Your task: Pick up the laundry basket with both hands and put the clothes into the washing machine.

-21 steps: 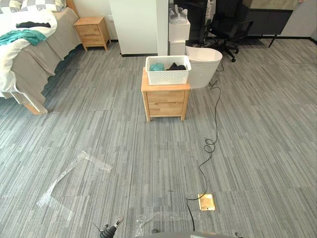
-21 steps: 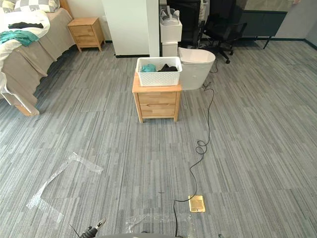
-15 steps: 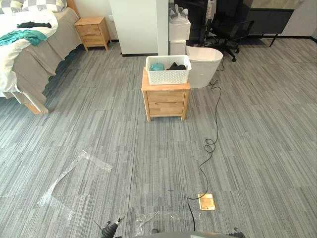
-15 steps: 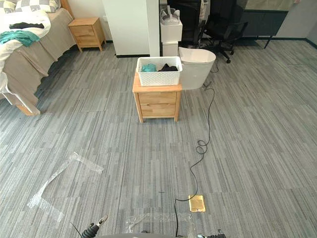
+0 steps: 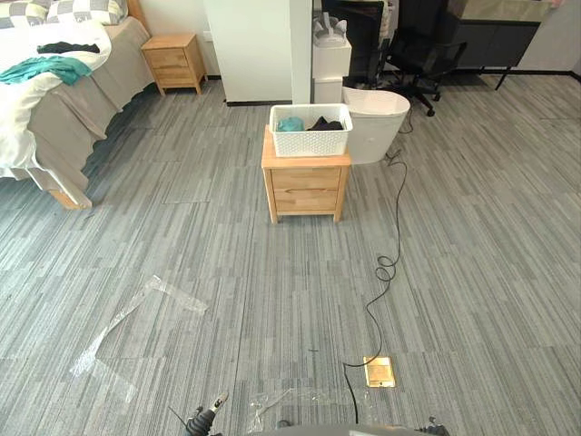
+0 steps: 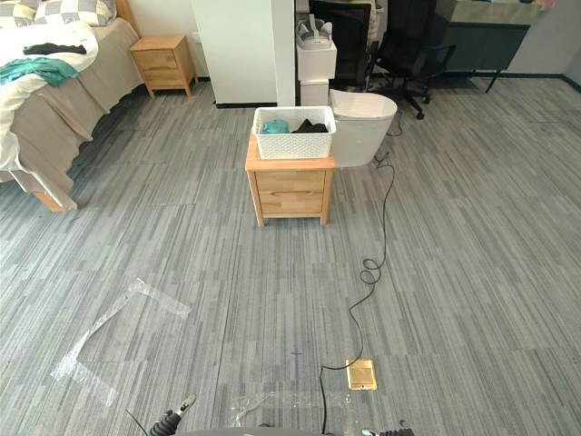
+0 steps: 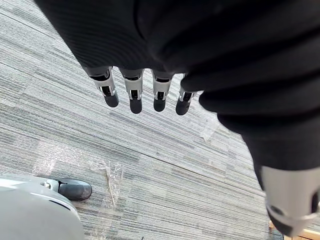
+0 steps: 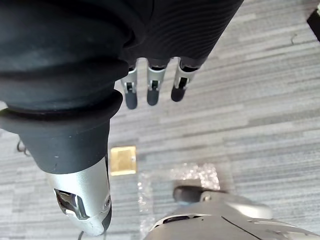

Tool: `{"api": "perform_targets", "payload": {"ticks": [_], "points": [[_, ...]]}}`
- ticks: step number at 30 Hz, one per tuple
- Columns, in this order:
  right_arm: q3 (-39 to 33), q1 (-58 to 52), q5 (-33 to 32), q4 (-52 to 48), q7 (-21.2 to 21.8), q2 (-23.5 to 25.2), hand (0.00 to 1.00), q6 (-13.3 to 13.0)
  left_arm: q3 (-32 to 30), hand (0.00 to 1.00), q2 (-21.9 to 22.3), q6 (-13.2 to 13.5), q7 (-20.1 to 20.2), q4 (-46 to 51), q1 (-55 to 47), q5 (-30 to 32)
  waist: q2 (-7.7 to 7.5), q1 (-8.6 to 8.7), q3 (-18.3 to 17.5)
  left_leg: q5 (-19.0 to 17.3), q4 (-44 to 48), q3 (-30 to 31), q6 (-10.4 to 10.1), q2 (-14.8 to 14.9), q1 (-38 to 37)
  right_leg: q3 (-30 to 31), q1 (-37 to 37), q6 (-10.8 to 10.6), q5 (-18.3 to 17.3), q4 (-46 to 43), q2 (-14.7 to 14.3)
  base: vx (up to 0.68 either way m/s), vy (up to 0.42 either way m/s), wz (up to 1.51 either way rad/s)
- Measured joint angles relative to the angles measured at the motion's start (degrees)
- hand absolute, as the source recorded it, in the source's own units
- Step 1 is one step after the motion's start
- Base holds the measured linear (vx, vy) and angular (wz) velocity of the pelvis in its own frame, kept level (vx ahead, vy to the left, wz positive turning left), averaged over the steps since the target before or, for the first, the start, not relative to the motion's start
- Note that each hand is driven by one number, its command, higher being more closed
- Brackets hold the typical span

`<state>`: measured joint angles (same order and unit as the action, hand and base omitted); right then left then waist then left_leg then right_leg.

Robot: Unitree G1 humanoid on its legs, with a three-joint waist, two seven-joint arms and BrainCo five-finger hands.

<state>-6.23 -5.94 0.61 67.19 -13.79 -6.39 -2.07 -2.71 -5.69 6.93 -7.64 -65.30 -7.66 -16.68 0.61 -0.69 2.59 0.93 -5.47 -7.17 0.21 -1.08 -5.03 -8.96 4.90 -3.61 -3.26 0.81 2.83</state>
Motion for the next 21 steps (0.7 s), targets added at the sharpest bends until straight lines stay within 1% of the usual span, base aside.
{"api": "perform_targets", "payload": {"ticks": [11, 13, 17, 19, 20, 21], "points": [[0.0, 0.6, 0.0, 0.1, 0.0, 0.1, 0.0, 0.0, 0.0, 0.0, -0.1, 0.0, 0.0, 0.0, 0.0, -0.6, -0.15, 0.01, 0.4, 0.0, 0.0, 0.0, 0.0, 0.0, -0.5, -0.1, 0.8, 0.1, 0.1, 0.5, 0.0, -0.01, -0.003, 0.0], [0.0, 0.7, 0.0, 0.1, 0.0, 0.1, 0.0, 0.0, 0.0, 0.0, -0.1, 0.0, 0.0, 0.0, 0.0, -0.7, -0.43, 0.0, 0.6, 0.0, 0.0, 0.0, 0.0, 0.0, -0.5, -0.1, 0.8, 0.2, 0.1, 0.5, 0.0, -0.04, -0.012, 0.0], [0.0, 1.1, -0.3, 0.0, -0.4, 0.1, 0.0, 0.0, 0.0, 0.0, -0.1, 0.0, 0.0, 0.0, 0.3, -0.8, -0.08, 0.0, 1.3, 0.0, 0.0, -0.1, 0.0, 0.0, -0.5, 0.0, 1.0, 0.7, 0.5, 0.9, -0.1, -0.04, -0.015, -0.01], [0.0, 1.3, -0.8, -0.2, -0.9, 0.2, 0.0, 0.0, -0.2, 0.0, -0.2, 0.0, -0.1, 0.0, 0.2, -0.9, -0.23, -0.05, 1.6, 0.0, 0.1, -0.2, 0.0, 0.2, -0.7, 0.0, 1.3, 0.8, 0.6, 1.0, -0.3, 0.0, 0.0, 0.0], [0.0, 1.7, -1.3, -0.6, -1.1, 0.5, 0.0, 0.0, -0.4, 0.0, -0.4, 0.0, -0.1, 0.2, 0.5, -1.4, -0.55, -0.03, 2.3, -1.1, 2.5, -0.2, -0.9, 0.4, 0.1, 0.0, 1.6, 0.9, 0.4, 0.3, -0.2, 0.01, -0.035, 0.06], [0.0, 2.5, -2.6, -2.1, -1.3, 0.9, 0.0, 0.0, -1.4, 0.0, -0.8, 0.0, 0.0, 0.7, 1.4, -1.9, -1.12, -0.07, 4.5, -4.9, 11.1, -0.2, -2.1, 1.2, 3.4, -0.4, 1.5, 1.6, -0.7, -1.8, -0.1, -0.12, -0.079, 0.16]]}}
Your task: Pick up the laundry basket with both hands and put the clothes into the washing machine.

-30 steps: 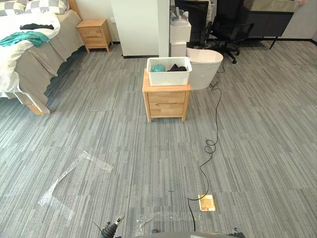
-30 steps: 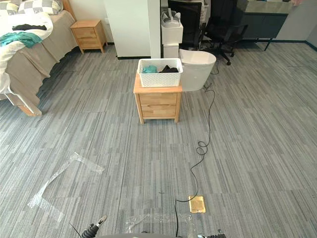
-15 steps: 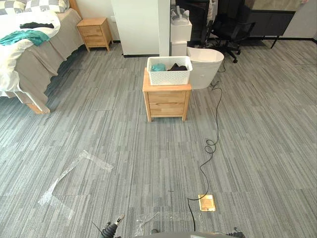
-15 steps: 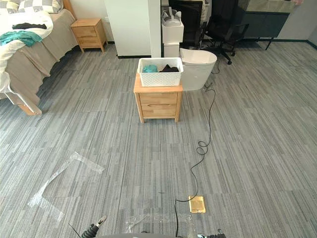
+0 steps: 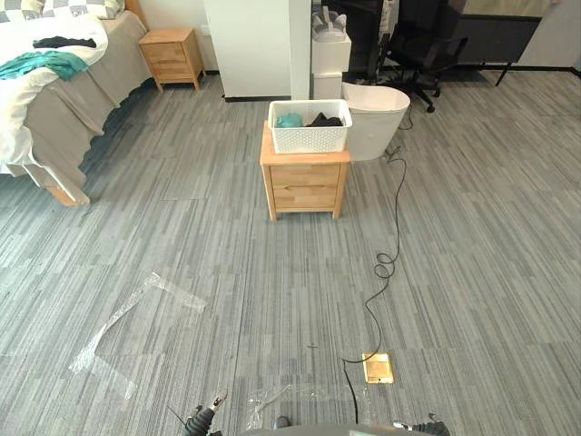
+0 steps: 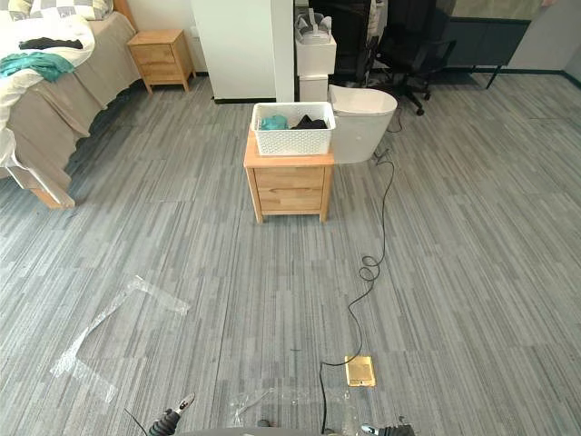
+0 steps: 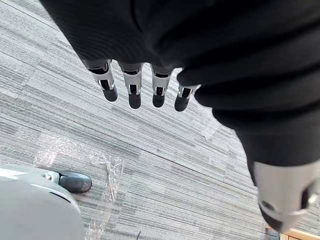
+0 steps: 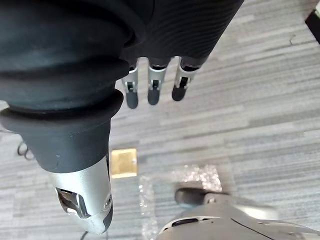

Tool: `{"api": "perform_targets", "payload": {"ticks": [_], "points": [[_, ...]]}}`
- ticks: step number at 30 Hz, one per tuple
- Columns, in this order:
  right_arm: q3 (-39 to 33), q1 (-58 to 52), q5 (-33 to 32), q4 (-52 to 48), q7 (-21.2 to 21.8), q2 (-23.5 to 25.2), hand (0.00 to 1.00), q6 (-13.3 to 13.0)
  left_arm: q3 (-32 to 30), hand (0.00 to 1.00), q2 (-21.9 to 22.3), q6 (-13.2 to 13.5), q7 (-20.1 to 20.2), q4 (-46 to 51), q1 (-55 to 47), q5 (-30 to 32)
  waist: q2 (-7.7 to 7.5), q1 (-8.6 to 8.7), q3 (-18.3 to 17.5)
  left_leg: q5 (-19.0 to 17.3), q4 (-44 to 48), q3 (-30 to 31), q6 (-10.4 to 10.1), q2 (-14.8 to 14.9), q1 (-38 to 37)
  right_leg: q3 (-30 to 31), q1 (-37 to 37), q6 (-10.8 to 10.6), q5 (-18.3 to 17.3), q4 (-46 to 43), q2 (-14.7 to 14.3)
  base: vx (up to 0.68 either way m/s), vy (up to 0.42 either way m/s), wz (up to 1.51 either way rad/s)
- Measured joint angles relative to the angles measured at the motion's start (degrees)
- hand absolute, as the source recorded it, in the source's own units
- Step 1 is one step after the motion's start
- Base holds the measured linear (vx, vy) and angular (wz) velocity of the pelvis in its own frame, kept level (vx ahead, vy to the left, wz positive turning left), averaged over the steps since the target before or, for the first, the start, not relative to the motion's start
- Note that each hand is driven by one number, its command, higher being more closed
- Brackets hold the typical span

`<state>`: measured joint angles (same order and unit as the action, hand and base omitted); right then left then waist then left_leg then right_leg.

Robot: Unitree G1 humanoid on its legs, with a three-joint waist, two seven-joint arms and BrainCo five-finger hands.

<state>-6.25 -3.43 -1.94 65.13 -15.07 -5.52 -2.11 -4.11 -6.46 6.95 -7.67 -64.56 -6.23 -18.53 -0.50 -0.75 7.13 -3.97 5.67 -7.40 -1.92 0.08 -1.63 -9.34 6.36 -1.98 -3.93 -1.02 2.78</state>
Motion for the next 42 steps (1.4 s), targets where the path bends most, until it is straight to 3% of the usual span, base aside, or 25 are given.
{"api": "perform_targets", "payload": {"ticks": [1, 3, 4, 6, 8, 12, 13, 15, 16, 17, 18, 20, 23, 24, 26, 27, 28, 30, 32, 33, 34, 35, 36, 39, 42], "points": [[0.0, 0.7, -0.7, -1.8, -0.3, 0.0, 0.0, -0.3, -1.2, 0.0, 0.0, 0.0, 0.0, 0.8, 0.6, -0.6, 0.12, -0.04, 2.0, -3.7, 13.9, -0.9, -1.2, 2.2, 6.1, -0.2, -0.4, 1.3, -1.8, -1.4, -0.8, -0.13, -0.07, 0.17], [0.1, 1.1, -1.0, -3.2, -1.0, -0.2, 0.0, -0.4, -3.0, 0.0, 0.2, -0.1, 0.0, 1.6, 0.4, -1.1, 1.17, -0.25, 2.7, -4.3, 27.4, -2.5, -0.5, 5.5, 12.8, -0.5, -0.2, 2.4, -2.5, -1.7, -2.4, -0.12, -0.069, 0.0], [0.1, 2.1, -1.0, -3.6, -1.6, -0.7, 0.0, -0.4, -4.2, 0.0, 1.4, -0.3, 0.0, 2.4, -0.1, -1.1, 2.75, -0.72, 4.0, -2.6, 37.4, -3.7, 1.0, 8.9, 16.5, 0.0, 1.7, 3.2, -2.6, -0.9, -4.0, -0.06, -0.052, -0.15], [0.3, 2.5, -1.3, -3.6, -1.7, -0.3, 0.0, -0.3, -5.2, 0.0, 1.8, -0.5, 0.0, 2.5, -0.7, -1.2, 2.38, -1.73, 4.7, 1.4, 43.1, -3.8, 1.0, 9.4, 19.3, 0.7, 3.6, 3.6, -2.7, 0.0, -3.3, 0.03, 0.006, -0.19], [0.1, 3.7, -2.3, -3.8, -2.6, -0.1, 0.0, -0.1, -5.1, 0.0, 2.1, -0.6, 0.3, 3.2, -1.2, -1.2, 2.32, -2.15, 4.8, -1.4, 39.9, -3.9, 2.2, 8.0, 21.9, 1.7, 3.6, 3.4, -2.8, -0.1, -1.6, 0.12, 0.043, -0.13], [-2.0, 4.7, -4.6, -5.5, -3.7, 0.2, 0.0, -0.1, -5.1, 0.0, 3.2, -0.5, 1.4, 3.5, -1.8, -2.3, 3.35, -3.52, 4.5, 0.0, 15.9, -2.0, -0.5, 5.8, 22.8, 3.3, -1.3, 1.4, -8.1, -6.8, 1.4, 0.19, 0.145, -0.17], [-2.3, 4.7, -4.9, -5.5, -3.8, 0.6, 0.0, -0.1, -5.5, 0.0, 3.3, -0.5, 1.3, 3.4, -2.0, -2.6, 3.4, -3.51, 4.5, 0.0, 15.8, -1.2, -0.4, 5.8, 22.9, 3.5, -1.7, 1.2, -9.7, -8.9, 1.8, 0.27, 0.231, -0.25], [-3.0, 1.2, -4.9, -5.6, -3.7, 1.2, 0.0, -0.3, -5.5, 0.0, 3.4, -0.4, 1.2, 3.3, -5.6, -3.4, 2.7, -4.85, 0.5, -2.6, 19.2, -0.1, 0.1, 5.0, 20.6, 5.7, -4.9, -2.7, -16.8, -23.5, 4.4, 0.48, 0.28, -0.55], [-3.4, 1.3, -4.9, -5.7, -3.7, 2.6, 0.0, -0.3, -6.8, 0.0, 2.4, -0.4, 1.3, 3.2, -5.4, -3.7, -0.29, -4.66, 1.2, -5.9, 22.5, -1.4, 0.7, 2.7, 20.1, 7.4, -9.8, -3.5, -18.2, -39.3, 7.5, 0.5, 0.209, -0.33], [-3.5, 1.1, -4.8, -5.8, -3.6, 3.4, 0.0, -0.1, -6.9, 0.0, 1.4, -0.6, 1.1, 3.2, -4.9, -3.6, -2.34, -4.09, 2.3, -7.8, 23.8, -1.8, 2.0, 0.6, 17.9, 7.6, -13.7, -2.3, -14.3, -51.5, 10.4, 0.48, 0.172, 0.14], [-4.6, 1.2, -5.5, -6.0, -3.5, 4.3, 0.0, -0.1, -6.8, 0.0, 0.5, -0.6, 1.3, 3.3, -5.1, -3.5, -3.55, -3.0, 3.2, -9.7, 23.9, -2.2, 3.9, -1.0, 13.4, 7.4, -15.8, -0.9, -4.8, -61.1, 13.2, 0.5, 0.143, 0.2], [-5.0, 1.3, -5.2, -6.0, -3.2, 4.0, 0.0, -0.2, -5.9, 0.0, 0.7, -1.2, 1.3, 3.3, -4.9, -3.2, -2.04, -2.55, 4.0, -12.2, 21.7, -1.1, 4.4, -1.0, 5.2, 4.7, -16.8, 0.2, -5.8, -69.0, 13.5, 0.59, 0.129, 0.09], [-4.9, 1.5, -5.2, -9.9, -3.2, 4.1, 0.0, -0.3, -5.0, 0.0, 0.7, -1.3, 1.5, 4.6, -3.7, -3.2, -1.13, -1.74, 3.6, -12.7, 14.1, 0.3, 4.5, 0.1, -2.8, -1.7, -21.2, -0.8, -10.0, -60.3, 12.1, 0.38, 0.023, 0.2], [-5.2, 1.9, -5.2, -12.0, -3.4, 3.9, 0.0, -0.3, -4.9, 0.0, 0.8, -1.4, 1.5, 4.6, -2.6, -3.2, -0.57, -1.3, 3.7, -12.7, 12.6, 1.0, 3.9, 1.0, -4.4, -2.7, -23.8, -1.3, -10.4, -49.5, 10.9, 0.51, -0.052, 0.34], [-7.3, 2.2, -6.6, -16.1, -3.9, 3.7, 0.0, -0.3, -5.0, 0.0, 1.8, -1.3, 1.5, 4.8, -1.0, -3.2, 0.6, -0.62, 4.1, -13.2, 9.1, 2.0, 2.0, 2.5, -8.0, 1.2, -26.3, -3.9, -4.9, -22.1, 7.9, 0.61, -0.104, 0.39], [-7.6, 2.3, -7.0, -17.2, -4.1, 3.8, 0.0, -0.3, -5.1, 0.0, 1.9, -1.3, 1.5, 4.9, -1.1, -3.2, 0.48, -0.28, 3.9, -13.5, 7.9, 2.1, 1.2, 2.5, -8.7, 3.1, -26.2, -4.8, -2.6, -15.6, 7.3, 0.57, -0.147, 0.33], [-8.7, 2.1, -7.5, -18.9, -4.7, 4.0, 0.0, -0.4, -5.5, 0.0, 2.0, -1.3, 1.4, 4.8, -1.2, -3.2, 0.36, 0.16, 3.9, -14.7, 6.4, 2.5, -0.2, 2.7, -10.9, 6.3, -26.8, -6.0, -0.1, -11.0, 7.2, 0.63, -0.217, 0.36], [-11.4, 1.0, -8.9, -21.8, -5.5, 3.5, 0.0, -0.4, -6.3, 0.0, 3.1, -1.3, 1.2, 4.8, -2.0, -3.3, 1.2, 0.39, 2.4, -17.7, 4.8, 3.9, -1.6, 5.3, -15.6, 8.9, -28.7, -5.3, 4.2, -17.4, 5.0, 0.7, -0.273, 0.41], [-13.3, 0.1, -9.5, -24.3, -6.0, 2.9, 0.0, -1.3, -9.0, 0.0, 5.0, -1.2, 1.1, 4.4, -3.4, -3.3, 3.15, 1.43, 0.9, -17.3, 17.0, 6.2, -0.4, 8.6, -12.7, 6.8, -28.6, -3.6, 3.7, -26.5, 3.2, 0.73, -0.324, 0.6], [-14.5, -0.4, -9.8, -26.7, -6.1, 2.8, 0.0, -1.5, -10.0, 0.0, 6.8, -1.2, 1.1, 4.5, -3.7, -3.4, 5.14, 1.46, 0.3, -12.5, 32.1, 6.2, 3.2, 12.4, -5.9, 4.3, -26.3, -1.9, 1.0, -26.5, 1.3, 0.67, -0.35, 0.45], [-14.9, -0.8, -10.2, -28.4, -6.2, 2.8, 0.0, -1.7, -10.1, 0.0, 7.0, -1.2, 1.1, 4.6, -3.6, -3.5, 6.23, 1.48, 0.4, -7.4, 39.7, 5.8, 4.1, 14.9, -2.4, 2.8, -24.1, -1.3, 0.3, -25.6, 0.2, 0.66, -0.322, 0.29], [-15.0, -0.9, -11.4, -30.3, -6.2, 2.9, 0.0, -2.0, -9.9, 0.0, 6.9, -1.5, 1.2, 4.7, -4.0, -3.4, 6.86, 0.83, 0.6, -5.2, 53.2, 3.9, 4.8, 20.1, 3.1, 1.4, -19.1, 0.7, -0.7, -22.9, -2.3, 0.77, -0.379, 0.04], [-15.0, -0.9, -12.2, -31.3, -6.3, 3.0, 0.0, -2.7, -9.9, 0.0, 6.5, -1.5, 1.3, 5.8, -4.0, -3.4, 6.28, -0.58, 0.9, -6.3, 62.3, 0.9, 5.9, 22.9, 6.6, 1.6, -13.4, 1.3, -1.1, -19.3, -3.9, 0.62, -0.311, -0.06], [-15.0, 0.3, -13.4, -34.6, -7.1, 3.2, 0.0, -4.4, -8.1, 0.0, 5.1, -1.4, 1.6, 10.5, -3.9, -3.3, 3.38, -1.85, 1.5, -6.9, 63.8, -3.9, 6.7, 20.4, 13.7, 2.3, -4.9, 2.7, -2.1, -12.3, -3.3, 0.58, -0.265, -0.09], [-15.4, 3.0, -14.5, -37.5, -8.5, 2.7, 0.0, -4.6, -6.6, 0.0, 5.7, -1.6, 2.4, 14.1, -3.7, -3.3, 3.13, -1.95, 2.1, -8.5, 44.6, -6.6, 3.6, 14.1, 18.7, 3.7, -0.6, 2.8, -3.1, -8.5, -2.5, 0.42, -0.042, -0.2]]}}
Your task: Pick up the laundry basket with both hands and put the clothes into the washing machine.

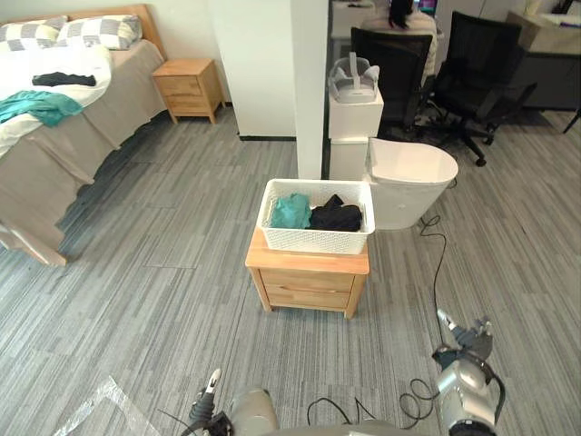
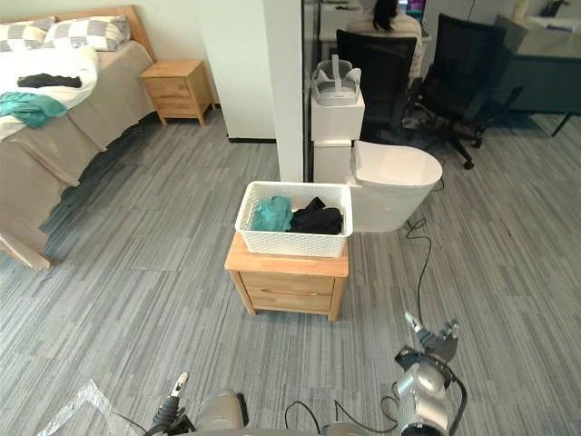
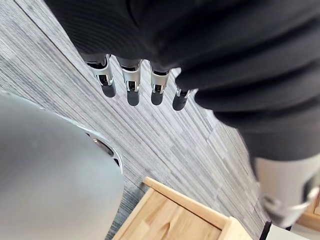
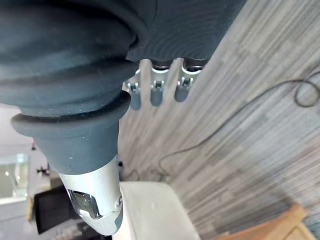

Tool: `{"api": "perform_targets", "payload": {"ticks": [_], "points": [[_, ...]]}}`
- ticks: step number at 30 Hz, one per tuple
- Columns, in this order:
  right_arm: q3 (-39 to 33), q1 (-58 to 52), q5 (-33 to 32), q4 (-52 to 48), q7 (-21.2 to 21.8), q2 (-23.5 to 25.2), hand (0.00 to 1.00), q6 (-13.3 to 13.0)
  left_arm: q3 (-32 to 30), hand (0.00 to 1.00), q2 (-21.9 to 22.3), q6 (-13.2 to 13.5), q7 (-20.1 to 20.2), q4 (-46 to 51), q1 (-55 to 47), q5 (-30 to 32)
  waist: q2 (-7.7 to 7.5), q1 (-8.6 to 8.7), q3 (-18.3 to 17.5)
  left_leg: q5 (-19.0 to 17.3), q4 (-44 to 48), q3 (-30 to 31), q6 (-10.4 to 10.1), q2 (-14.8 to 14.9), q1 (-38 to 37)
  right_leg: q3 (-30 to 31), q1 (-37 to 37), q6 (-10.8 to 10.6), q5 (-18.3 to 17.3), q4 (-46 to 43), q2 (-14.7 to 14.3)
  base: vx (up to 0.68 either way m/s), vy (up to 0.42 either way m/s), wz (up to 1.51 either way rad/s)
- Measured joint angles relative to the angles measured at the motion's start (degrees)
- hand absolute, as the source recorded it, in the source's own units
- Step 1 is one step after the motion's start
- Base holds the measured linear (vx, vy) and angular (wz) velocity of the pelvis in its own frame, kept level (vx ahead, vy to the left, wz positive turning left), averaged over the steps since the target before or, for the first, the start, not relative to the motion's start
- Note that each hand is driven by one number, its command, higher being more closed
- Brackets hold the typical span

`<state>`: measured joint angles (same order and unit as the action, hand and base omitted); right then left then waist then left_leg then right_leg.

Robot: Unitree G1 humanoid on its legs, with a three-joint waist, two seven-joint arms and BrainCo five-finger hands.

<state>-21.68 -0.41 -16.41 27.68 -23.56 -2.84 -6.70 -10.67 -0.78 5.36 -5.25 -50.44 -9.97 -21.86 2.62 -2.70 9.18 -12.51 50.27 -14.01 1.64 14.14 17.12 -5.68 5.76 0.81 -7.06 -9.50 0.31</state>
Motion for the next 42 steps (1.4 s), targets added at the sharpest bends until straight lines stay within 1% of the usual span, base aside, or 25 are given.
{"api": "perform_targets", "payload": {"ticks": [1, 2, 3, 4, 5, 6, 7, 8, 9, 10, 11, 13, 16, 18, 19, 20, 22, 25, 27, 29, 32, 35, 37, 40, 42], "points": [[-0.4, 0.5, -0.1, -0.3, -0.2, 0.1, 0.0, 0.0, 0.4, 0.0, 0.1, -0.1, 0.1, 2.1, -0.1, 0.0, -0.46, -0.02, 0.5, 0.5, -10.8, -0.6, -0.9, -2.9, 0.4, 0.3, 1.7, -0.5, -0.8, 1.3, 0.8, 0.42, 0.034, -0.17], [-0.4, 0.6, -0.7, -0.3, -0.3, 0.1, 0.0, 0.0, 0.7, 0.0, 0.2, -0.1, 0.0, 3.4, -0.2, -0.2, -0.64, -0.1, 0.7, 1.5, -16.6, -0.3, -2.3, -4.4, 0.4, 0.3, 2.5, -0.9, -1.2, 1.8, 1.2, 0.4, 0.075, -0.1], [-0.6, 0.5, -1.7, -1.0, -0.7, -0.1, 0.0, 0.0, 1.3, 0.0, 0.4, -0.2, -0.2, 6.7, -0.4, -0.8, -0.32, -0.75, 0.5, 4.4, -28.6, 0.8, -5.3, -6.8, -0.5, 0.5, 3.1, -2.0, -2.5, 2.1, 1.5, 0.36, 0.121, -0.2], [-0.8, 0.6, -2.5, -2.1, -1.6, -0.6, 0.0, -0.1, 1.3, 0.0, 1.2, -0.1, -1.4, 11.5, -0.6, -2.2, 1.15, -1.54, 0.3, 6.4, -35.4, 3.6, -6.5, -7.4, -0.6, 1.5, 3.7, -2.9, -4.5, 1.4, 0.7, 0.36, 0.154, -0.25], [-0.8, 0.9, -3.1, -2.3, -1.9, -0.7, 0.0, -0.3, 1.0, 0.0, 1.3, 0.0, -2.3, 13.8, -0.7, -2.9, 1.28, -1.86, 0.4, 9.4, -34.3, 4.6, -5.1, -7.7, -0.6, 1.9, 4.3, -2.8, -6.2, 0.5, 0.7, 0.39, 0.217, -0.28], [-0.8, 1.1, -3.8, -2.3, -2.3, -0.3, 0.0, -0.3, 0.7, 0.0, 1.0, 0.1, -3.6, 17.0, -1.0, -4.2, 0.48, -2.51, 0.0, 10.5, -32.3, 5.0, -4.0, -9.3, -1.0, 2.4, 4.8, -2.9, -9.2, -1.8, 2.2, 0.45, 0.208, -0.23], [-0.5, 1.0, -3.9, -2.9, -2.5, 0.5, 0.0, -0.4, -0.5, 0.0, 0.8, 0.6, -5.0, 21.0, -1.5, -5.3, -2.49, -2.67, -0.5, 9.9, -31.0, 4.0, -2.8, -11.6, -2.3, 2.8, 4.6, -4.2, -12.4, -7.3, 4.7, 0.57, 0.2, -0.23], [-0.3, 1.1, -3.9, -4.9, -2.4, 0.7, 0.0, -0.4, -1.8, 0.0, 1.3, 0.6, -7.0, 23.3, -1.1, -5.5, -2.96, -2.78, -0.5, 8.0, -29.2, 3.2, 0.0, -12.3, -3.3, 3.4, 0.9, -5.7, -12.4, -18.1, 6.1, 0.48, 0.133, -0.19], [-0.2, 1.2, -3.9, -5.8, -2.4, 0.9, 0.0, -0.4, -2.2, 0.0, 1.3, 0.6, -7.7, 24.3, -1.0, -5.7, -3.0, -2.75, -0.4, 7.3, -29.0, 2.9, 0.8, -12.4, -4.1, 3.9, -1.3, -6.9, -11.3, -23.4, 6.4, 0.47, 0.142, -0.1], [-0.2, 1.6, -3.9, -7.0, -2.3, 1.6, 0.0, -0.5, -3.9, 0.0, 1.0, 0.5, -9.4, 27.1, -0.6, -5.7, -3.58, -2.54, 0.0, 6.2, -29.9, 2.9, 1.5, -13.3, -7.3, 4.5, -5.9, -9.0, -7.2, -35.2, 8.0, 0.44, 0.143, 0.01], [-0.2, 1.8, -4.3, -7.1, -1.9, 1.7, 0.0, -0.4, -5.5, 0.0, 1.1, 0.3, -11.3, 29.4, -0.3, -5.5, -3.37, -2.2, 0.3, 5.7, -31.3, 2.9, 1.9, -13.4, -11.4, 3.1, -7.2, -7.6, -8.0, -39.7, 9.1, 0.44, 0.125, 0.05], [1.2, 1.7, -5.3, -8.0, -1.2, 1.7, 0.0, -0.4, -7.6, 0.0, 1.1, 0.2, -13.8, 33.2, -0.1, -4.6, -2.37, -2.08, 0.1, 5.3, -34.4, 3.3, 1.7, -13.0, -16.0, -1.1, -8.4, -5.2, -9.4, -34.8, 10.2, 0.42, 0.069, 0.12], [4.1, 3.5, -5.5, -9.7, 0.3, 0.7, 0.0, 0.8, -9.7, 0.0, -0.4, -0.7, -17.9, 35.6, 3.6, -2.1, -3.09, -1.38, -0.9, 4.6, -35.8, 4.5, 0.5, -12.3, -17.0, -1.7, -12.6, -5.3, -8.6, -18.4, 10.2, 0.35, -0.036, 0.24], [5.0, 3.7, -5.6, -9.7, 0.3, 0.4, 0.0, 1.7, -9.8, 0.0, -1.4, -1.9, -20.0, 36.0, 5.4, -1.7, -3.83, -1.41, -1.1, 3.6, -35.5, 5.0, -1.0, -12.6, -18.0, -0.3, -13.2, -5.8, -0.5, -11.0, 10.1, 0.25, -0.124, 0.32], [6.0, 3.5, -5.8, -9.4, 0.6, 0.2, 0.0, 2.9, -10.0, 0.0, -1.8, -3.1, -21.0, 36.9, 5.5, 0.2, -5.25, -1.38, -1.8, 2.9, -35.5, 5.7, -2.1, -13.5, -19.1, -0.6, -13.0, -4.3, 4.7, -8.6, 11.1, 0.21, -0.175, 0.18], [6.3, 3.6, -5.8, -8.8, 1.4, -0.8, 0.0, 4.1, -10.0, 0.0, -0.9, -4.5, -21.6, 37.2, 5.5, 2.1, -3.78, -1.46, -2.6, 2.6, -35.6, 6.3, -2.6, -12.0, -19.5, -1.3, -11.4, -3.7, 4.3, -6.7, 10.1, 0.26, -0.235, 0.14], [7.0, 4.0, -5.7, -8.9, 2.0, -2.6, 0.0, 6.4, -9.2, 0.0, 0.2, -7.2, -22.6, 40.1, 5.9, 5.4, -2.12, -1.44, -3.6, 2.1, -36.4, 7.3, -3.6, -10.0, -18.4, -2.9, -9.7, -3.1, 4.8, -1.2, 7.7, 0.2, -0.205, 0.05], [6.9, 5.2, -5.5, -8.9, 2.1, -3.7, 0.0, 8.4, -7.4, 0.0, -0.3, -10.4, -23.1, 41.6, 10.7, 8.0, -2.15, -1.33, -3.3, 3.2, -37.3, 9.8, -5.3, -8.6, -15.9, -5.7, -9.8, -1.4, 6.4, 1.9, 6.0, 0.08, -0.158, 0.29], [6.9, 7.2, -5.4, -8.9, 1.2, -4.3, 0.0, 8.9, -5.2, 0.0, -1.2, -12.4, -24.0, 41.6, 14.8, 9.1, -2.58, -1.29, -1.6, 3.6, -37.2, 10.9, -5.9, -8.1, -15.6, -6.8, -9.7, -1.3, 6.5, 1.8, 5.5, 0.0, -0.109, 0.24], [6.9, 11.1, -5.4, -8.9, 0.6, -5.6, 0.0, 9.4, -2.6, 0.0, -2.7, -14.0, -24.4, 40.6, 21.1, 9.1, -2.83, -1.26, 1.6, 3.7, -35.3, 12.1, -6.0, -8.1, -13.4, -7.5, -10.7, -0.9, 6.7, 1.2, 5.4, -0.1, -0.068, 0.25], [7.1, 20.5, -5.9, -8.3, 0.0, -8.1, 0.0, 10.0, 0.0, 0.0, -6.1, -15.8, -24.9, 32.6, 36.5, 9.0, -2.81, -1.23, 8.9, 3.7, -29.9, 13.4, -6.0, -8.2, -6.7, -8.3, -15.4, -0.3, 7.1, -1.7, 5.7, -0.23, -0.019, 0.17], [8.7, 28.7, -14.8, -5.1, 0.2, -11.7, 0.0, 10.5, 1.6, 0.0, -11.3, -17.9, -24.5, 20.8, 48.6, 2.6, -2.88, -1.23, 15.1, 3.7, -26.0, 14.1, -6.0, -8.1, -2.1, -8.1, -19.2, -0.9, 7.7, -3.7, 5.7, -0.22, 0.0, 0.0], [11.0, 32.1, -19.7, -2.2, 0.4, -15.0, 0.0, 10.6, 2.4, 0.0, -15.2, -19.0, -23.7, 11.8, 55.6, -2.0, -3.24, -1.24, 16.5, 3.7, -24.4, 14.3, -5.9, -8.1, 3.0, -8.0, -23.7, -1.3, 8.0, -4.9, 5.7, -0.23, -0.005, -0.03], [13.6, 36.4, -24.5, 4.1, 1.4, -18.6, 0.0, 11.0, 5.7, 0.0, -18.8, -19.7, -23.3, 1.7, 62.6, -5.5, -3.29, -1.23, 16.6, 4.2, -23.1, 14.5, -5.5, -8.0, 7.2, -8.0, -27.5, -1.9, 8.5, -5.4, 5.9, -0.14, 0.004, -0.03], [14.5, 40.5, -28.4, 8.4, 1.2, -20.7, 0.0, 12.3, 6.7, 0.0, -20.2, -20.4, -20.6, -6.1, 69.1, -8.6, -3.65, -1.27, 17.0, 4.6, -22.9, 14.1, -5.5, -7.9, 9.3, -8.1, -29.4, -1.6, 9.1, -5.4, 6.2, -0.06, 0.014, -0.02]]}}
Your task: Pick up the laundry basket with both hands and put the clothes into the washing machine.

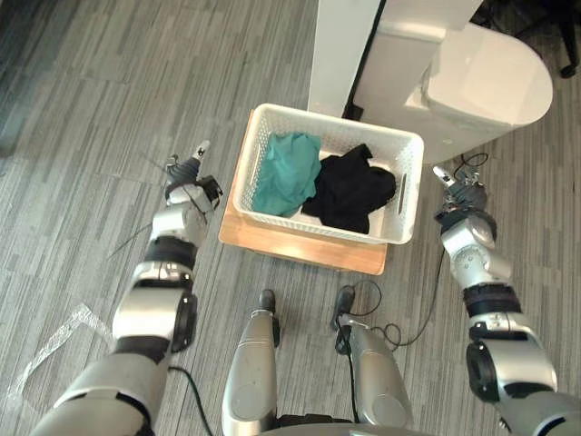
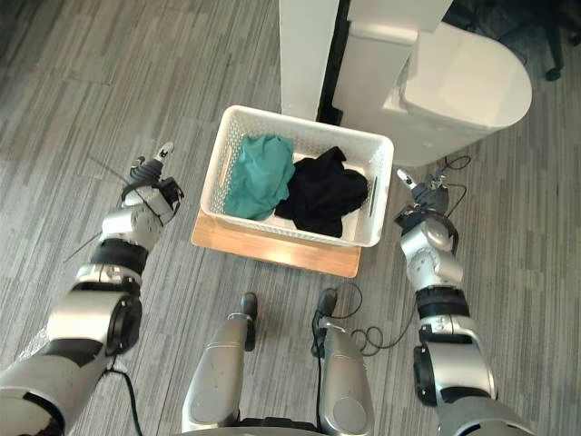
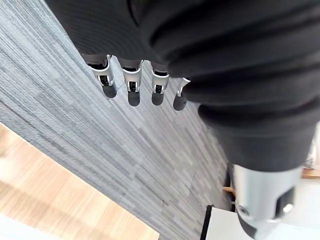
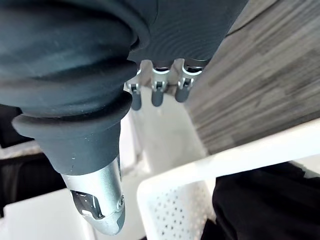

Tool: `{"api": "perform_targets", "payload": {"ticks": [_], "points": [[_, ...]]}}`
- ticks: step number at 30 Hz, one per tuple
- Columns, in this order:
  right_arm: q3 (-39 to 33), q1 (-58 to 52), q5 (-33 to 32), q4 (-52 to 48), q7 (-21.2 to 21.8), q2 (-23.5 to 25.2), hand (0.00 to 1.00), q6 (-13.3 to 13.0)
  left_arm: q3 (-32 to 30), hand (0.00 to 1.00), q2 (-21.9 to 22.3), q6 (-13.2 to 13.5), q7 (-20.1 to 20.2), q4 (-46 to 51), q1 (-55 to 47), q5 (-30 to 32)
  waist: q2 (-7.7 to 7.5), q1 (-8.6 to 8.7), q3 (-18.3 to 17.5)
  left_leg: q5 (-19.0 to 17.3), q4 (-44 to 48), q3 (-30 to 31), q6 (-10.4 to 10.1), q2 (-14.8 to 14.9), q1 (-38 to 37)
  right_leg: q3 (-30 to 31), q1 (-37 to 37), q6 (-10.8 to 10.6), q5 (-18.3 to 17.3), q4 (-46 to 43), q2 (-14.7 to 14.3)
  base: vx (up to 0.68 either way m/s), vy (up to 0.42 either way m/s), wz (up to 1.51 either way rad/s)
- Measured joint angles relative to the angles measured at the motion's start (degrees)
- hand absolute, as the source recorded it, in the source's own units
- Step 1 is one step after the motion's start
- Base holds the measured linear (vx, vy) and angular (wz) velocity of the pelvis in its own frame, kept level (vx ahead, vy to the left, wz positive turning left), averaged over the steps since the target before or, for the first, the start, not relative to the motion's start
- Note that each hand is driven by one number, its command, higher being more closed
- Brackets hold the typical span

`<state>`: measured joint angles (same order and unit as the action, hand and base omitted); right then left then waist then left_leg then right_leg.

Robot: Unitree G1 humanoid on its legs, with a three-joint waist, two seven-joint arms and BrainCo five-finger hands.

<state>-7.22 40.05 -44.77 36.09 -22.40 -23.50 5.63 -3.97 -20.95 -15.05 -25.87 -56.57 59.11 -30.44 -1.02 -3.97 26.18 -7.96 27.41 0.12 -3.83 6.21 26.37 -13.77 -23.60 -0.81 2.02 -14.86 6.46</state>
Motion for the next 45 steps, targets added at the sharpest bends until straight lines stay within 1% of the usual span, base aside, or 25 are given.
{"api": "perform_targets", "payload": {"ticks": [2, 3, 4, 6, 7, 9, 10, 11, 12, 13, 14, 15, 17, 19, 20, 22, 26, 31, 32, 35, 37, 38, 40, 44, 45], "points": [[1.8, 3.1, -2.1, 0.7, -0.4, -0.7, 0.0, 0.5, 1.0, 0.0, -0.8, -0.2, 1.0, -3.9, 4.6, -1.3, -0.29, 0.05, 1.1, 0.0, 1.0, -0.3, 0.0, 0.7, 1.2, -0.1, -0.7, 0.4, 0.3, 0.0, -0.2, -0.03, 0.026, -0.08], [3.3, 6.1, -3.1, 0.9, -0.9, -0.7, 0.0, 0.8, 2.4, 0.0, -1.5, -0.4, 1.3, -5.9, 8.2, -2.1, -0.84, 0.09, 1.6, 0.0, 1.6, -0.3, 0.0, 1.1, 2.9, -0.2, -2.2, 0.4, 0.4, 0.0, -0.4, -0.04, -0.012, -0.12], [4.7, 9.6, -4.2, 1.4, -1.2, -0.7, 0.0, 1.1, 3.9, 0.0, -2.0, -0.5, 2.1, -6.6, 11.4, -3.3, -1.12, 0.09, 2.8, 0.1, 2.0, -0.4, -0.2, 1.4, 4.0, -0.3, -3.2, 0.4, 0.6, -0.1, -0.7, -0.04, -0.032, -0.13], [7.6, 14.2, -5.8, 3.3, -1.1, -0.6, 0.0, 1.2, 6.2, 0.0, -2.0, -0.6, 3.3, -7.5, 15.0, -4.4, -1.17, 0.0, 3.6, 0.1, 2.8, -0.5, -0.2, 2.0, 6.3, -0.3, -5.3, 0.6, 0.8, -0.2, -1.2, -0.02, -0.041, -0.14], [9.1, 16.3, -8.3, 5.0, -1.2, -0.5, 0.0, 0.9, 7.8, 0.0, -2.0, -0.6, 4.1, -8.8, 16.8, -5.0, -1.18, -0.04, 3.7, 0.1, 3.4, -0.5, -0.3, 2.3, 7.6, -0.3, -6.6, 1.2, 1.3, -0.3, -1.4, 0.02, -0.037, -0.16], [10.3, 18.1, -12.2, 7.3, -0.4, -0.7, 0.0, 0.9, 10.9, 0.0, -2.4, -0.7, 5.3, -10.4, 17.9, -5.0, -1.19, -0.07, 4.0, 0.1, 3.8, -1.0, -0.3, 2.8, 8.5, -0.4, -7.8, 1.3, 1.5, -0.9, -1.5, 0.05, -0.024, -0.14], [11.5, 19.0, -14.1, 8.8, 0.7, -1.4, 0.0, 0.9, 13.3, 0.0, -3.3, -0.8, 6.0, -11.3, 18.8, -4.9, -1.15, -0.14, 4.0, 0.0, 3.9, -1.4, -0.4, 3.0, 9.0, -0.7, -8.5, 1.3, 1.5, -1.2, -1.5, 0.06, -0.032, -0.16], [13.4, 20.1, -16.6, 10.8, 3.2, -2.2, 0.0, 1.3, 15.0, 0.0, -4.5, -0.9, 7.6, -12.1, 19.7, -4.8, -1.15, -0.1, 4.0, 0.0, 4.1, -1.8, -0.4, 3.4, 9.5, -1.2, -9.1, 1.3, 1.5, -1.2, -1.5, 0.06, -0.038, -0.15], [14.6, 20.4, -17.5, 11.4, 4.1, -2.6, 0.0, 1.5, 15.8, 0.0, -4.7, -0.9, 8.3, -12.8, 20.4, -4.8, -1.15, -0.11, 4.0, 0.0, 4.4, -1.8, -0.5, 3.7, 9.9, -1.6, -9.4, 1.3, 1.5, -1.3, -1.6, 0.05, -0.045, -0.12], [17.4, 21.8, -18.7, 13.5, 6.1, -3.5, 0.0, 2.1, 17.9, 0.0, -5.2, -1.1, 9.4, -14.2, 22.2, -3.2, -1.12, -0.13, 4.0, -0.2, 5.0, -1.8, -0.8, 4.1, 10.8, -2.2, -10.1, 1.3, 1.5, -1.6, -1.8, 0.03, -0.034, -0.05], [18.5, 22.3, -19.1, 14.3, 7.1, -4.0, 0.0, 2.4, 18.9, 0.0, -5.4, -1.3, 10.1, -14.9, 23.0, -2.2, -1.12, -0.15, 4.0, -0.3, 5.2, -1.8, -0.9, 4.3, 11.1, -2.3, -10.3, 1.3, 1.5, -1.6, -1.9, 0.01, -0.036, -0.06], [20.3, 23.6, -20.0, 16.2, 8.8, -4.6, 0.0, 3.2, 20.7, 0.0, -5.7, -2.0, 11.6, -15.4, 24.2, -0.2, -1.11, -0.14, 4.0, -0.5, 5.7, -1.8, -1.2, 4.8, 11.8, -2.3, -10.8, 1.3, 1.5, -1.9, -2.2, 0.0, -0.019, -0.05], [22.8, 26.1, -20.5, 19.7, 11.5, -5.5, 0.0, 4.6, 23.6, 0.0, -6.2, -2.5, 13.8, -15.9, 25.9, 2.8, -1.11, -0.39, 4.0, -0.5, 5.8, -1.8, -1.2, 5.1, 13.1, -2.7, -12.2, 1.3, 1.4, -2.3, -2.3, -0.03, -0.026, -0.06], [23.7, 27.3, -20.6, 20.7, 13.7, -5.8, 0.0, 5.0, 24.2, 0.0, -6.8, -2.8, 14.7, -15.9, 26.6, 4.9, -1.1, -0.35, 4.1, -0.5, 6.4, -1.7, -1.2, 5.3, 14.2, -3.1, -13.1, 1.3, 1.4, -2.2, -2.4, -0.05, -0.022, -0.06], [24.2, 28.2, -20.6, 21.6, 15.6, -6.1, 0.0, 5.5, 24.2, 0.0, -6.9, -3.3, 14.7, -15.9, 27.4, 7.3, -1.1, -0.36, 4.1, -0.5, 6.6, -1.7, -1.2, 5.5, 15.1, -3.5, -13.6, 1.3, 1.4, -2.3, -2.4, -0.06, -0.007, -0.04], [24.4, 29.3, -20.6, 23.2, 17.2, -6.1, 0.0, 5.7, 23.9, 0.0, -6.9, -3.4, 15.1, -15.9, 27.6, 9.8, -1.06, -0.29, 4.1, -0.6, 6.7, -1.6, -1.2, 5.7, 15.6, -3.7, -13.8, 1.3, 1.4, -1.9, -2.5, -0.06, -0.003, -0.02], [24.9, 30.1, -20.5, 25.5, 19.1, -6.3, 0.0, 5.9, 22.4, 0.0, -6.9, -4.5, 18.7, -15.9, 28.1, 13.6, -1.06, -0.33, 4.1, -0.5, 6.7, -1.5, -1.2, 5.9, 16.0, -4.4, -13.6, 1.5, 1.5, -1.2, -2.6, -0.02, -0.001, 0.01], [24.9, 30.0, -20.3, 27.5, 21.9, -6.2, 0.0, 6.7, 21.8, 0.0, -7.4, -6.7, 26.0, -16.0, 28.9, 17.9, -0.98, -0.23, 4.1, -0.5, 6.4, -0.3, -1.2, 6.0, 15.8, -5.9, -12.2, 2.1, 1.9, 0.0, -2.9, 0.02, 0.005, 0.09], [24.9, 30.0, -19.9, 28.0, 22.8, -6.3, 0.0, 7.3, 21.8, 0.0, -7.5, -7.2, 28.5, -16.0, 29.2, 19.5, -0.98, -0.26, 4.1, -0.5, 6.3, 0.1, -1.3, 6.0, 15.8, -6.3, -11.9, 2.1, 1.9, 0.3, -3.0, 0.02, 0.001, 0.11], [24.9, 29.8, -19.8, 28.7, 23.9, -6.4, 0.0, 7.3, 22.0, 0.0, -7.6, -7.3, 31.2, -16.1, 29.2, 21.2, -0.98, -0.35, 4.1, -0.3, 5.7, 0.4, -1.6, 6.0, 15.3, -6.5, -11.2, 2.4, 2.1, 1.2, -3.3, 0.01, -0.002, 0.05], [25.0, 29.9, -17.8, 28.9, 25.4, -6.4, 0.0, 7.9, 22.4, 0.0, -8.2, -7.8, 34.1, -16.1, 29.2, 23.8, -0.98, -0.42, 4.1, -0.2, 5.2, 0.3, -1.8, 6.2, 15.0, -6.6, -11.0, 2.4, 2.1, 1.5, -3.4, 0.0, 0.0, 0.0], [25.0, 30.1, -17.3, 29.0, 26.1, -6.3, 0.0, 8.4, 22.4, 1.0, -8.5, -8.1, 34.9, -16.1, 29.3, 24.7, -0.98, -0.42, 4.1, -0.1, 5.0, 0.3, -1.9, 6.4, 14.8, -6.6, -10.8, 2.5, 2.2, 2.0, -3.6, 0.01, -0.02, -0.03], [25.1, 30.3, -15.4, 29.0, 27.0, -6.3, 0.0, 8.7, 22.4, 1.0, -8.7, -8.3, 36.1, -16.1, 29.3, 26.4, -0.97, -0.59, 4.1, 0.1, 4.6, 0.3, -2.1, 6.7, 14.7, -6.8, -10.5, 2.6, 2.3, 2.5, -4.0, 0.01, -0.034, -0.03], [25.0, 30.7, -12.2, 29.0, 29.0, -6.3, 0.0, 8.8, 22.4, 1.0, -9.1, -8.1, 37.0, -16.1, 29.3, 28.1, -0.96, -0.81, 4.1, 0.4, 3.9, 0.4, -2.7, 7.0, 14.6, -6.9, -10.4, 2.7, 2.4, 3.3, -4.5, 0.01, -0.018, -0.01], [25.0, 30.8, -11.0, 29.0, 29.1, -6.3, 1.0, 8.8, 22.3, 1.0, -9.2, -8.0, 36.8, -16.1, 29.3, 29.0, -0.96, -0.83, 4.1, 0.5, 3.7, 0.4, -2.7, 7.0, 14.5, -7.0, -10.4, 2.8, 2.4, 3.4, -4.5, 0.0, 0.0, 0.0]]}}
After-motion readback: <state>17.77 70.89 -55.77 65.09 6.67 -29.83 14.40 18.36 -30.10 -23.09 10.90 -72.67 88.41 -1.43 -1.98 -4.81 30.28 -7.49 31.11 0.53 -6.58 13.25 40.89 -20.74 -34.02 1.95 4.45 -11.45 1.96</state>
